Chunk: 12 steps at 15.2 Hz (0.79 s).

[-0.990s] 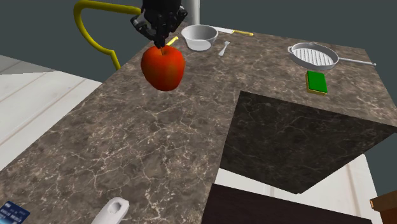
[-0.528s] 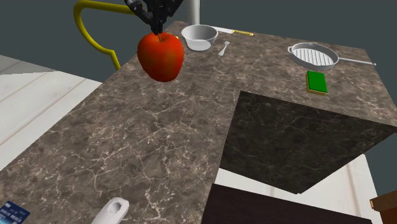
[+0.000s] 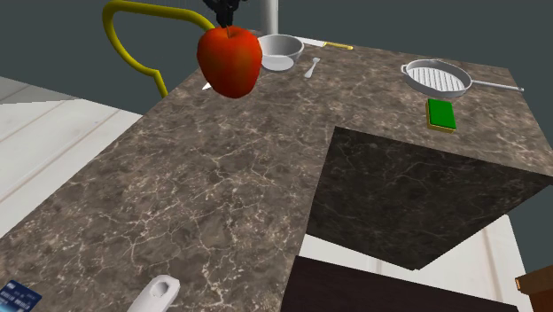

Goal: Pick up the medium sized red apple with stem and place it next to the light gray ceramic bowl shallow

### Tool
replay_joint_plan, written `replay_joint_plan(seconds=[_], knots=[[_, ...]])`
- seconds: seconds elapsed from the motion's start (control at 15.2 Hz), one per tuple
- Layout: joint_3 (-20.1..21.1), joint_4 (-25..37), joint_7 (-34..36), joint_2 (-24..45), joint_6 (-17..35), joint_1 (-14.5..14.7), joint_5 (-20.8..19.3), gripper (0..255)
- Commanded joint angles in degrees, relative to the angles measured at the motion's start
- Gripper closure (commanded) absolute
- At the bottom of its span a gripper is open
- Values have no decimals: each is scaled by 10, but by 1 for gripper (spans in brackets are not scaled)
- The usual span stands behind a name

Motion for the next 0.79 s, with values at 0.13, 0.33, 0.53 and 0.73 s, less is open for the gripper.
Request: replay_joint_plan(seconds=[0.13, 0.33, 0.53, 0.73], knots=[[-14, 59, -27, 65, 1, -14, -10, 255], [-23, 111, -46, 117, -3, -23, -16, 255], [-32, 173, -65, 173, -12, -31, -23, 255], [-39, 246, -81, 234, -28, -38, -29, 255]])
